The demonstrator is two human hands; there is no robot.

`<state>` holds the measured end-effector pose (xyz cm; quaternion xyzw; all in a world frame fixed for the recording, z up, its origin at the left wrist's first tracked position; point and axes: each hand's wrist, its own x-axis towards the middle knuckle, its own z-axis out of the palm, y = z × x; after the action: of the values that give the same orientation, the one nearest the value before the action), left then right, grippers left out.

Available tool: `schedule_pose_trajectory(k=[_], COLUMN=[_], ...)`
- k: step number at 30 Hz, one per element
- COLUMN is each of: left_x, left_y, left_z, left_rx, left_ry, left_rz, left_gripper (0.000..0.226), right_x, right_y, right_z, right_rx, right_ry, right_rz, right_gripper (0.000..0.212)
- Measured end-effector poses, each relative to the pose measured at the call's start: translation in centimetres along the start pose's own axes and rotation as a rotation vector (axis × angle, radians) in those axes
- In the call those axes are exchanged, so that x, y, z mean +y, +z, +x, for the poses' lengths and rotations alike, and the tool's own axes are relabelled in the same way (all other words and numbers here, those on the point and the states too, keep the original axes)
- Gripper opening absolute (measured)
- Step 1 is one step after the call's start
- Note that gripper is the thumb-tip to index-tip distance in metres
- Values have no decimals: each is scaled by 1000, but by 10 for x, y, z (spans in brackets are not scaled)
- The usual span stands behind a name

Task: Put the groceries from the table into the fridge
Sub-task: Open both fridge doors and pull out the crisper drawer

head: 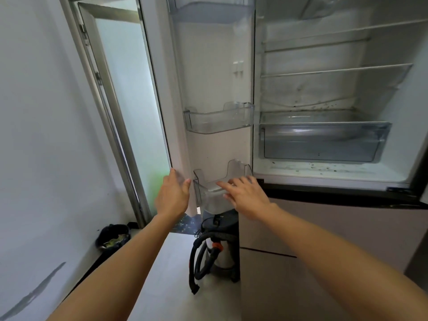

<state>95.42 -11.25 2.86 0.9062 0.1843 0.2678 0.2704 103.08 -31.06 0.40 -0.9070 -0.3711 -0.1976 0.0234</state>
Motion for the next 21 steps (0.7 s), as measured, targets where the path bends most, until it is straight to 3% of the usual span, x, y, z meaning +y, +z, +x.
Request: schedule_pose_trajectory(k=[4,7,12,21], left_x=[29,69,163,268], left_y=[-6,5,66,200], left_z=[-16,-22,-29,17], left_rx=[317,411,245,-58], left_ry=[171,414,632,516], left_rz=[63,56,0,148], left_gripper=[42,35,23,33], right_x=[36,89,196,356], right_y=[-4,-11,-31,-57], right_z=[-17,-33,-62,-89], right_rx=[112,124,81,12], right_ry=[42,115,288,497], right_rz=[55,73,43,-59], right_gripper=[51,47,46,42])
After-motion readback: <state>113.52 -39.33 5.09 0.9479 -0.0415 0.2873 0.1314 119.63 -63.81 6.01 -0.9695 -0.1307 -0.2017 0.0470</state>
